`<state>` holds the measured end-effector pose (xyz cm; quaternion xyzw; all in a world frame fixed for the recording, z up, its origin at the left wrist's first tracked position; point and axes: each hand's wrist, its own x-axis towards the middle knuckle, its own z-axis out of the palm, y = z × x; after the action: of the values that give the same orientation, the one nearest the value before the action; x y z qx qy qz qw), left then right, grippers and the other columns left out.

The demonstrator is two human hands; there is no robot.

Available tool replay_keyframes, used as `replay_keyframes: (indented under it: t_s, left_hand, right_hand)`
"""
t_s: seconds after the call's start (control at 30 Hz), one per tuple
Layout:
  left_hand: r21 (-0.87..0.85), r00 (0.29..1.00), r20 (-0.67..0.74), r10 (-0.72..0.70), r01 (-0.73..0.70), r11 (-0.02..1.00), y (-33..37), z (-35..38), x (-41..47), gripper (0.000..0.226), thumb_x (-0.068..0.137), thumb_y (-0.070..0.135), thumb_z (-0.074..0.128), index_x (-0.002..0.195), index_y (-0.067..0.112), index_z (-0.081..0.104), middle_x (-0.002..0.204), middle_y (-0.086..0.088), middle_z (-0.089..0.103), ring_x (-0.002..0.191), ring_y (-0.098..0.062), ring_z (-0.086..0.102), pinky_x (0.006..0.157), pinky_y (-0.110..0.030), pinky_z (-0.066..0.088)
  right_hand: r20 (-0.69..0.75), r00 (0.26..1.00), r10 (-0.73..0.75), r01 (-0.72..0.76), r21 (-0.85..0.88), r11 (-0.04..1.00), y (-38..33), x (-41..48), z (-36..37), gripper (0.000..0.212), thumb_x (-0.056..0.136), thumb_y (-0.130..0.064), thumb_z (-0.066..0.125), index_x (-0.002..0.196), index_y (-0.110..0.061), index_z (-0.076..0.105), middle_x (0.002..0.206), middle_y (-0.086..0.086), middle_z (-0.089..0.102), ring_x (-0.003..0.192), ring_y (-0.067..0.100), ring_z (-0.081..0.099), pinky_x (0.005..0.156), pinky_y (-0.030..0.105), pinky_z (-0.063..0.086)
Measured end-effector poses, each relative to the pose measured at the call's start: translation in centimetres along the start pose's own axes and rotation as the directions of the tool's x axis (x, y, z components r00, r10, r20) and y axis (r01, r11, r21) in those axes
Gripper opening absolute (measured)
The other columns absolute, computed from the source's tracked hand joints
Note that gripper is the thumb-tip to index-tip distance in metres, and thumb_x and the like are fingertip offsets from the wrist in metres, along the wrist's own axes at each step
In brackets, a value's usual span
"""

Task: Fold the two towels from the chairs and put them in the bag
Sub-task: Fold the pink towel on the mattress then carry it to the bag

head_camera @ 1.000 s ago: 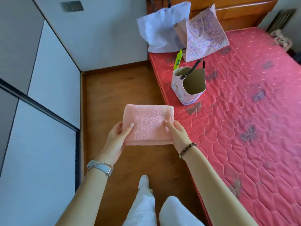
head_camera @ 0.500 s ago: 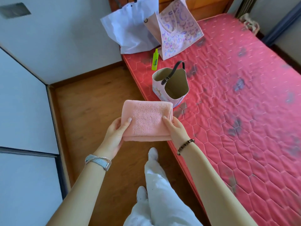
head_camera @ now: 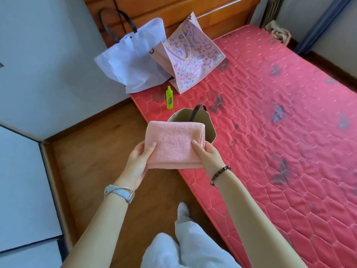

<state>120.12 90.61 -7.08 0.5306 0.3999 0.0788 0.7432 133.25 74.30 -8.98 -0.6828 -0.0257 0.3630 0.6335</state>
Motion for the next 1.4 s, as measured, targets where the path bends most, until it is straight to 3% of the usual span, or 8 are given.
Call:
replay_keyframes:
  t_s: [0.07, 0.13, 0.3, 0.47, 0.57, 0.83, 1.0, 1.4]
  left_hand:
    - [0.013, 1.000, 0.027, 0.006, -0.006, 1.000, 1.0, 1.0, 1.9, 0.043, 0.093, 0.038, 0.062, 0.131, 0.020, 0.054, 0.127, -0.004, 0.061, 0.119, -0.020, 0.058, 0.098, -0.037, 0.053]
    - [0.039, 0.998, 0.066, 0.001, -0.004, 0.999, 1.9, 2.1, 3.5, 0.042, 0.093, 0.039, 0.063, 0.130, 0.022, 0.054, 0.126, -0.003, 0.062, 0.118, -0.019, 0.059, 0.099, -0.037, 0.053]
    - [0.061, 0.979, 0.200, -0.041, 0.029, 0.998, 2.9, 5.7, 7.1, 0.041, 0.092, 0.036, 0.064, 0.128, 0.020, 0.057, 0.128, -0.004, 0.064, 0.119, -0.019, 0.061, 0.098, -0.034, 0.052]
    - [0.077, 0.951, 0.291, -0.101, 0.082, 0.994, 2.1, 9.4, 10.4, 0.040, 0.094, 0.032, 0.064, 0.130, 0.015, 0.059, 0.124, -0.004, 0.069, 0.118, -0.019, 0.064, 0.093, -0.032, 0.051]
    - [0.111, 0.936, 0.330, -0.125, 0.093, 0.989, 1.4, 10.7, 12.7, 0.040, 0.098, 0.031, 0.059, 0.135, 0.016, 0.058, 0.126, -0.002, 0.069, 0.119, -0.018, 0.064, 0.095, -0.034, 0.052]
    - [0.167, 0.943, 0.262, -0.208, 0.168, 0.972, 1.2, 9.3, 18.9, 0.031, 0.106, 0.024, 0.046, 0.132, 0.010, 0.056, 0.132, -0.014, 0.062, 0.124, -0.026, 0.059, 0.109, -0.042, 0.045]
    - [0.267, 0.937, 0.239, -0.257, 0.191, 0.945, 2.4, 6.1, 22.9, 0.030, 0.106, 0.025, 0.047, 0.130, 0.012, 0.056, 0.132, -0.011, 0.062, 0.123, -0.024, 0.060, 0.104, -0.037, 0.047]
    - [0.477, 0.911, 0.246, -0.330, 0.182, 0.860, 3.1, 2.0, 30.7, 0.020, 0.103, 0.022, 0.051, 0.122, 0.020, 0.058, 0.113, 0.006, 0.065, 0.110, -0.012, 0.063, 0.104, -0.032, 0.047]
  right_hand:
    - [0.030, 0.999, 0.039, -0.040, 0.057, 0.998, -1.1, 1.2, -1.1, 0.033, 0.090, -0.040, 0.065, 0.107, -0.011, 0.065, 0.092, 0.000, 0.068, 0.085, 0.016, 0.065, 0.077, 0.033, 0.055]
    - [0.035, 0.995, 0.093, -0.096, 0.125, 0.987, -1.8, 2.1, -2.3, 0.035, 0.089, -0.038, 0.066, 0.105, -0.008, 0.067, 0.096, 0.004, 0.070, 0.091, 0.020, 0.066, 0.088, 0.041, 0.055]
    - [-0.073, 0.985, 0.159, -0.146, 0.159, 0.976, -2.8, 3.6, -5.0, 0.080, 0.062, -0.063, 0.078, 0.110, -0.001, 0.065, 0.106, 0.015, 0.067, 0.097, 0.029, 0.063, 0.100, 0.057, 0.046]
    - [-0.248, 0.956, 0.160, -0.121, 0.165, 0.979, -2.0, 4.5, -7.7, 0.074, 0.056, -0.073, 0.073, 0.101, -0.015, 0.068, 0.111, 0.014, 0.071, 0.107, 0.032, 0.065, 0.098, 0.053, 0.050]
    - [-0.329, 0.930, 0.167, -0.123, 0.150, 0.981, -1.6, 4.7, -8.9, 0.033, 0.085, -0.049, 0.062, 0.100, -0.021, 0.068, 0.107, 0.007, 0.071, 0.109, 0.030, 0.064, 0.100, 0.052, 0.049]
    - [-0.612, 0.768, 0.189, -0.154, 0.111, 0.982, 0.4, 6.8, -9.5, 0.034, 0.094, -0.032, 0.059, 0.110, -0.002, 0.062, 0.103, 0.011, 0.066, 0.092, 0.023, 0.061, 0.086, 0.040, 0.051]
    - [-0.723, 0.638, 0.267, -0.208, 0.172, 0.963, 1.8, 8.9, -7.7, 0.029, 0.095, -0.029, 0.058, 0.111, -0.004, 0.056, 0.097, 0.004, 0.058, 0.079, 0.014, 0.053, 0.060, 0.024, 0.039]
    - [-0.822, 0.404, 0.401, -0.203, 0.347, 0.916, 4.2, 15.0, -2.1, 0.039, 0.092, -0.026, 0.064, 0.120, -0.004, 0.050, 0.103, 0.005, 0.054, 0.094, 0.021, 0.052, 0.080, 0.033, 0.040]
